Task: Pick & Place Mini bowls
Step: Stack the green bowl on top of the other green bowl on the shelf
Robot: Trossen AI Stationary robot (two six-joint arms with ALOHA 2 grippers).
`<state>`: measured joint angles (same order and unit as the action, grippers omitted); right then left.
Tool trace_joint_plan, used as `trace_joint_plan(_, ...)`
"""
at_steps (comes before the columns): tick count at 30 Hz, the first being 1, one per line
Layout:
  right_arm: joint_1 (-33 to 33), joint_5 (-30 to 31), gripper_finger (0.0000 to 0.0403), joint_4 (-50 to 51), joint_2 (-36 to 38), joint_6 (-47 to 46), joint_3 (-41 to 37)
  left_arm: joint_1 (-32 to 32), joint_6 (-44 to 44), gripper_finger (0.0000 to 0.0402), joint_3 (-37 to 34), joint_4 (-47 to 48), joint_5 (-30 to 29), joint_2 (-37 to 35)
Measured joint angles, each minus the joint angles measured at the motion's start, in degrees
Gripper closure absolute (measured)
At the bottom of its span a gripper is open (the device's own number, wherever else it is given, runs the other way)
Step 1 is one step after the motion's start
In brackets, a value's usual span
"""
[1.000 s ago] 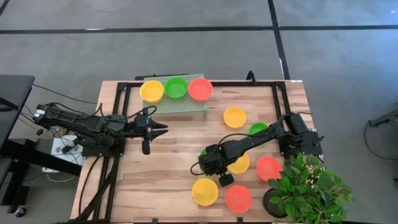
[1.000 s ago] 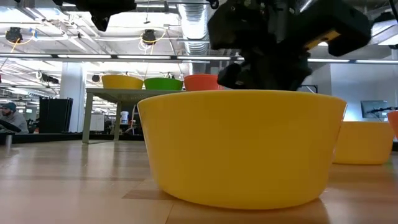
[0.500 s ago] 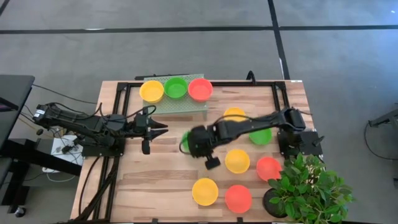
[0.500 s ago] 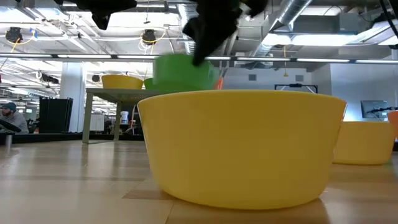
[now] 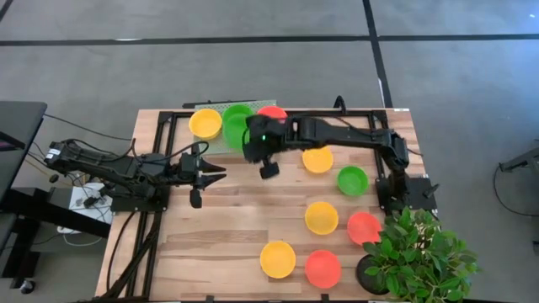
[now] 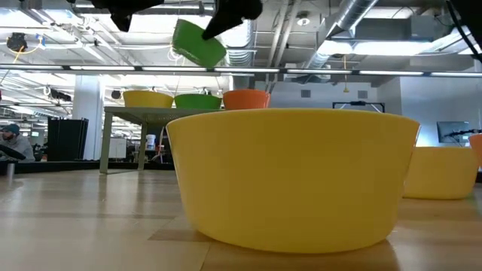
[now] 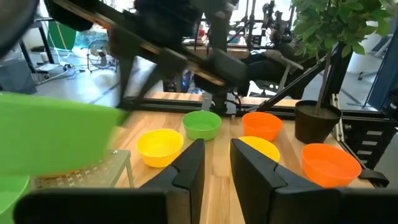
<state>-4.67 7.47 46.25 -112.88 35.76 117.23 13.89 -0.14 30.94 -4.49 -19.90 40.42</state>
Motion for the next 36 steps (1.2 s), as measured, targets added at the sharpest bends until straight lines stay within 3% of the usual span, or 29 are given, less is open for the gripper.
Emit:
trace_joint_plan(11,-6.84,-3.34,0.0401,-8.51,-2.54,3.81,0.55,0.00,0.11,0.0323,0.00,-1.13,0.00,0.02)
trace_joint_plan(19,-9.56,-3.11,0.0401,-8.59,-6.38,4.13,0.52,0.00,0.11,0.0323,0.00,-1.11,0.00,0.04)
trace_joint_plan(36,-11.25,-2.92,0.0397,-6.20,-7.45,3.63,0.46,-0.01,0.09,0.0323,0.00,-1.13,-0.02,0.09)
